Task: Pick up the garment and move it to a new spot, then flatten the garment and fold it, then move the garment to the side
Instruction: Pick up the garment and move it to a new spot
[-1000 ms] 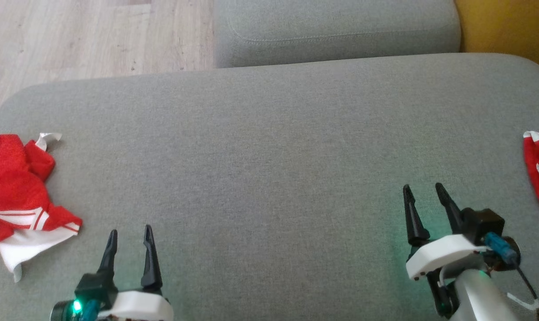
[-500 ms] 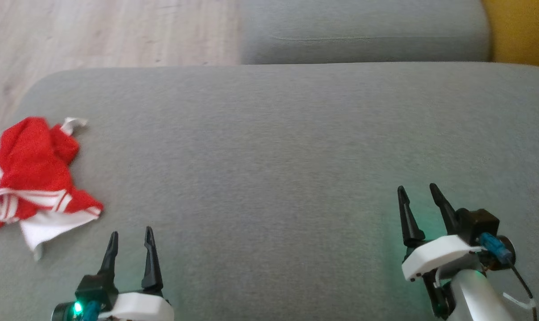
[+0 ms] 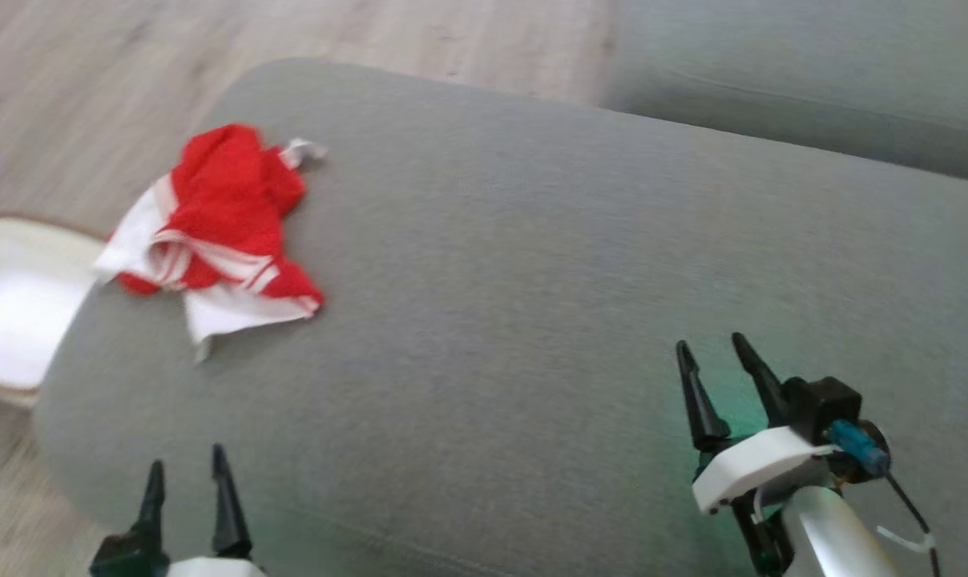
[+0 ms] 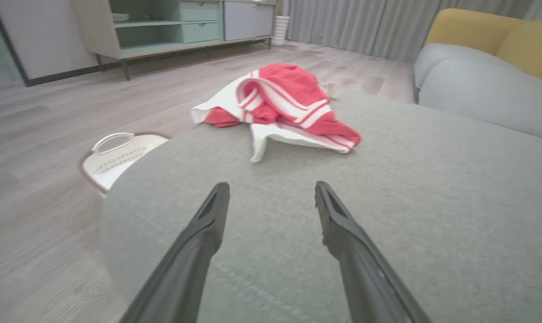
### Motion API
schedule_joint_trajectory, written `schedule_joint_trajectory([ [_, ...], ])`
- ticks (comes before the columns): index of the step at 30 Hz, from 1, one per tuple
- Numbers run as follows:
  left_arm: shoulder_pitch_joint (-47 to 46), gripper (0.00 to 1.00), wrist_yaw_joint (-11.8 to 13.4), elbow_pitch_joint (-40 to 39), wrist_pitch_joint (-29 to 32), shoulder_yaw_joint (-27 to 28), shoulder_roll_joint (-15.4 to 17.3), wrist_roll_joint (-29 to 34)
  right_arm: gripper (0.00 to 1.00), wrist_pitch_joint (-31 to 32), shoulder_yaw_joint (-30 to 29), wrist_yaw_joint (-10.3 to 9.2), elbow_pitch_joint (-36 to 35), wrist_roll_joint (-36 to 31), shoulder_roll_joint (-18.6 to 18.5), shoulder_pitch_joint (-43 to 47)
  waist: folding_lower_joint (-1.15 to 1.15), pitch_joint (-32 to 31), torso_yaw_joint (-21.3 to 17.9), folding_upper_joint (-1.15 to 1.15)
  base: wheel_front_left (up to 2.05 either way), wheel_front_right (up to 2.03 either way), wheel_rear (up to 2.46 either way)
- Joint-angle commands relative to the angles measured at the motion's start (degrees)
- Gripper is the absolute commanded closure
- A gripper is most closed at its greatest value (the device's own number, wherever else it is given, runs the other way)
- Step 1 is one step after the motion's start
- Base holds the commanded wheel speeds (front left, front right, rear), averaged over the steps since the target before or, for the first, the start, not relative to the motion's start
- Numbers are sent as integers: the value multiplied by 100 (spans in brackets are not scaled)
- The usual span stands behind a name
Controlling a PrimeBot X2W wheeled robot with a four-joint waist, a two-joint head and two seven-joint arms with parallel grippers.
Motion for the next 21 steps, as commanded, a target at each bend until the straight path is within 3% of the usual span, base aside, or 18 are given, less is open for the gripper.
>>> schedule_joint_trajectory([
  [1, -78, 0, 23, -152, -31, 309, 41, -33, 0, -37, 220, -4, -174, 88, -4, -164, 0, 41, 406, 0, 0, 0, 0],
  [9, -149, 0, -182, -252, -31, 985, 41, -17, 0, -37, 523, -4, -147, 185, -4, -261, 0, 104, 442, 0, 0, 0, 0],
  [16, -955, 0, -654, -1019, -31, 1876, 125, 84, 0, -37, 489, -4, -254, 67, -4, -396, 0, 468, 63, 0, 0, 0, 0],
  [21, -1741, 0, -835, -1013, -31, 1934, 304, 156, 0, -37, 462, -4, -370, -32, -4, -569, 0, 827, -200, 0, 0, 0, 0],
])
